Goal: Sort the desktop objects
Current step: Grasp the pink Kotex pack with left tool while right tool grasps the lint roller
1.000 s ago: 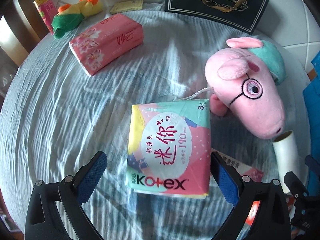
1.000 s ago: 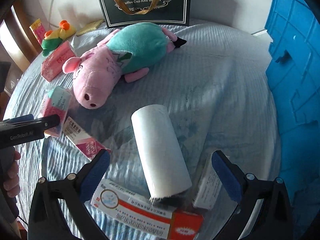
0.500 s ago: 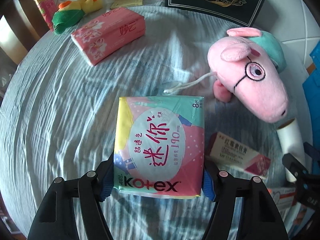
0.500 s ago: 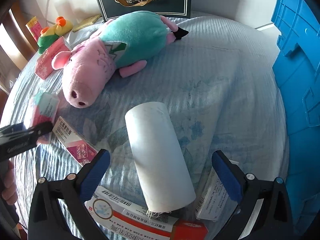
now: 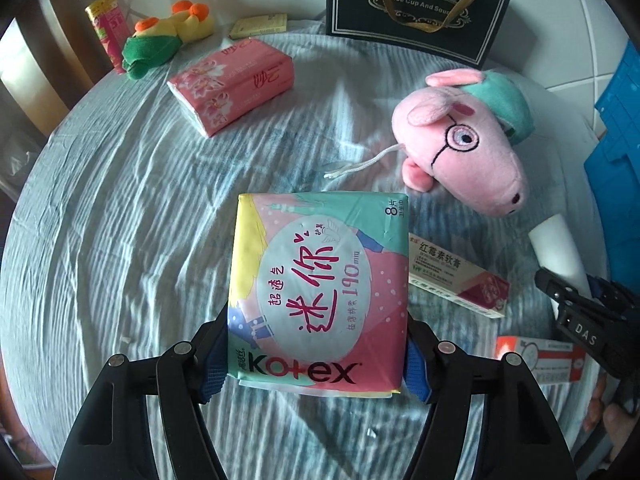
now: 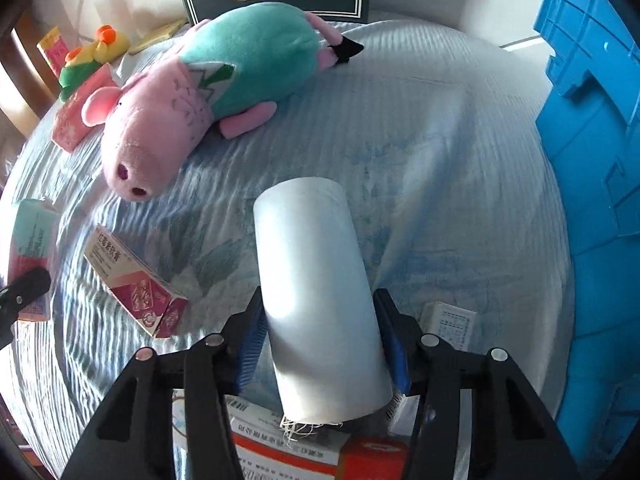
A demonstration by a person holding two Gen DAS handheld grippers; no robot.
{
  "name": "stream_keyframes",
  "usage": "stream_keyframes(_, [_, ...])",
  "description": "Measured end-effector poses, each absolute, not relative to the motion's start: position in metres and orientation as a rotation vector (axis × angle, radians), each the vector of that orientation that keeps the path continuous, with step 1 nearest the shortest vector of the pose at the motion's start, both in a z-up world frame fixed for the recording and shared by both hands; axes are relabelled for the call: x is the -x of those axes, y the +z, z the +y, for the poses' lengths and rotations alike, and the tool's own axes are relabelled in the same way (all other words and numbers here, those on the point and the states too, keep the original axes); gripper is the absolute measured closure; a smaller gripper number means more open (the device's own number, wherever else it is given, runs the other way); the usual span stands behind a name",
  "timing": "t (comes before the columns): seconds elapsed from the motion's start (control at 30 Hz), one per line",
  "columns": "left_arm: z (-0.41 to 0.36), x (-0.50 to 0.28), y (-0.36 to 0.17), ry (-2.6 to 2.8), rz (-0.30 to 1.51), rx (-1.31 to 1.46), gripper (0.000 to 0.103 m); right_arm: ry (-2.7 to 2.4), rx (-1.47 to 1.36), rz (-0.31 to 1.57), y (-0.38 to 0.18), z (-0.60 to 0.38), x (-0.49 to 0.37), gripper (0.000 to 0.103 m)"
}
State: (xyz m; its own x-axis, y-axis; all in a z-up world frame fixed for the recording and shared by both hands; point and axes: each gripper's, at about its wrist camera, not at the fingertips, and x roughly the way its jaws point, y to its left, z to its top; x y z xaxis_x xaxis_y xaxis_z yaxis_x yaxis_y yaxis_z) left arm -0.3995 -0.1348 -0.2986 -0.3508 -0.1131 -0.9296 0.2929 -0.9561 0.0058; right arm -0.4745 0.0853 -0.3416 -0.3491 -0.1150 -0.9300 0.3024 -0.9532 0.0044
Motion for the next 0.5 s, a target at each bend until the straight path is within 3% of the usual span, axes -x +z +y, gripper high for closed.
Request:
stream_keyframes(0.1, [-0.136,0.395,-0.285,-2.409,0.23,-1.581,0.034,-2.379,-1.571,0.217,-0.326,0.086,0.466,0.057])
stream_keyframes(0.5, [-0.135,0.332,-0.203,-2.51,0.209,-1.344,0.034,-2.394,-1.299,0.188,-0.239,0.069,0.402,0.057])
